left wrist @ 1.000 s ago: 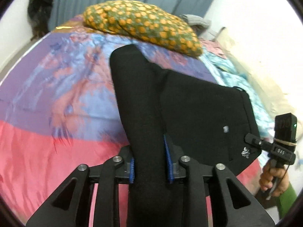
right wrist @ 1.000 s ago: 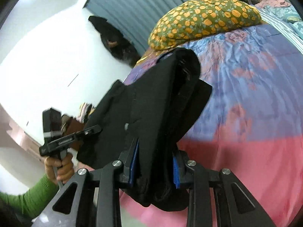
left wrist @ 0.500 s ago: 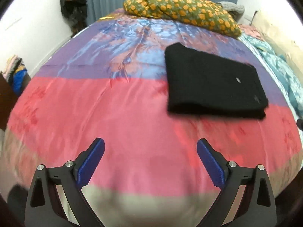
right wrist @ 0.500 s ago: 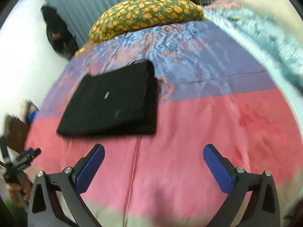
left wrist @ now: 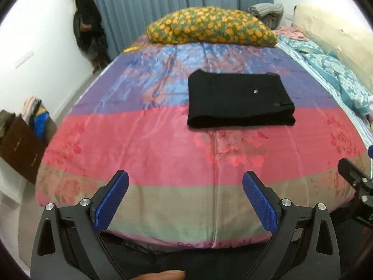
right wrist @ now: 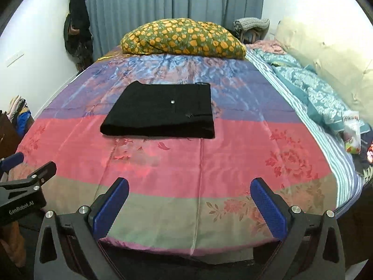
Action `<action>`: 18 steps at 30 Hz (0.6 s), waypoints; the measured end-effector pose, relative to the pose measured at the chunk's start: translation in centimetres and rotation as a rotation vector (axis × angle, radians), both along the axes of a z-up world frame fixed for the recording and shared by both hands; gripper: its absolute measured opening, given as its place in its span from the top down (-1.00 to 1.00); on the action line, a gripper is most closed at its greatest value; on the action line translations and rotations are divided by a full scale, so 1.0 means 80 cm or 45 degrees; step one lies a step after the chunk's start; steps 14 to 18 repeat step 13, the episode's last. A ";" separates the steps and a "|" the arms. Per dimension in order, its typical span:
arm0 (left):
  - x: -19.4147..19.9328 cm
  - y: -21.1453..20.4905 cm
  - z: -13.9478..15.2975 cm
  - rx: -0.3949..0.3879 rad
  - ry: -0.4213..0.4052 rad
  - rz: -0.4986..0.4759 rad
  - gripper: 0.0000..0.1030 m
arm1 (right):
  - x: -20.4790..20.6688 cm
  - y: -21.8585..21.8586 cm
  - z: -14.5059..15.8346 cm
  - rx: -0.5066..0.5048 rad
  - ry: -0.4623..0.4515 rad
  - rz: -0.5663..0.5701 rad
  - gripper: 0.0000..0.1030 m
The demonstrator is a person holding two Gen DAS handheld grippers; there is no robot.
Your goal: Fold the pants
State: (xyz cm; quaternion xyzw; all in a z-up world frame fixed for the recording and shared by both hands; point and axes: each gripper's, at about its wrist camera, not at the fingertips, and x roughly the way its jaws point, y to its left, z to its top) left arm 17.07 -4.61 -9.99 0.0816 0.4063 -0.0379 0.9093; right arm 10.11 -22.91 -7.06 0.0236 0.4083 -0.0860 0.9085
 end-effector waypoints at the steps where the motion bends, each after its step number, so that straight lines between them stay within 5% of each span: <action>1: -0.003 -0.001 0.004 -0.001 -0.010 -0.008 -0.92 | -0.002 0.003 0.003 -0.014 -0.003 0.002 -1.00; 18: -0.017 -0.003 0.018 -0.066 -0.028 -0.031 -0.93 | -0.018 0.004 0.025 -0.024 -0.049 -0.015 -1.00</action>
